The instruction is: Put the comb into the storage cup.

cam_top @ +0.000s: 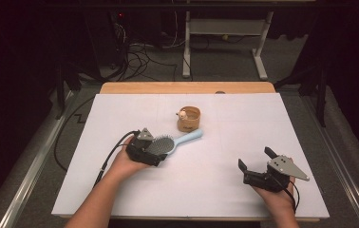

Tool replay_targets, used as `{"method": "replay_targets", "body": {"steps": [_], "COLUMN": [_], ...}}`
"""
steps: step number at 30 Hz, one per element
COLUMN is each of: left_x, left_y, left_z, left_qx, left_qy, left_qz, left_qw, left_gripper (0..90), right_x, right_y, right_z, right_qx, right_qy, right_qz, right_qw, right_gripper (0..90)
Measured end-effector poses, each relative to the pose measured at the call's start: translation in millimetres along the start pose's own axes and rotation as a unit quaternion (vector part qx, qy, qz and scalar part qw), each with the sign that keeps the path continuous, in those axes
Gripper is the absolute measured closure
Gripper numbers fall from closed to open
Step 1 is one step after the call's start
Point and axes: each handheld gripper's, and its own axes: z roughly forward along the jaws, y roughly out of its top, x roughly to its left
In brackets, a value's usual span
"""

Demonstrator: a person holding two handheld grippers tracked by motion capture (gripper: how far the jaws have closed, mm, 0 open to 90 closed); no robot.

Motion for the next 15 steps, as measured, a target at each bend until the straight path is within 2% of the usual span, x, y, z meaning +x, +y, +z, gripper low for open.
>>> {"method": "replay_targets", "body": {"steps": [5, 13, 15], "left_x": [1.4, -1.2, -1.1], "left_y": [-0.6, -1.9, -1.9], "left_z": [-1.2, -7.1, -9.2], "left_qx": [-0.001, 0.002, 0.002], "left_qy": [-0.006, -0.004, -0.009], "left_qz": [0.011, 0.054, 0.058], "left_qw": [0.9999, 0.9985, 0.9983], "left_gripper": [13.0, 16.7, 17.7], "right_x": [0.2, 0.1, 0.1], "right_y": [-0.2, -0.3, -0.2], "right_z": [0.5, 0.7, 0.5], "right_qx": [0.0, 0.001, 0.0], "right_qy": [0.001, 0.001, 0.001], "right_qz": [-0.001, 0.001, 0.002], "right_qw": [1.0, 1.0, 1.0], "right_gripper": [0.2, 0.2, 0.2]}}
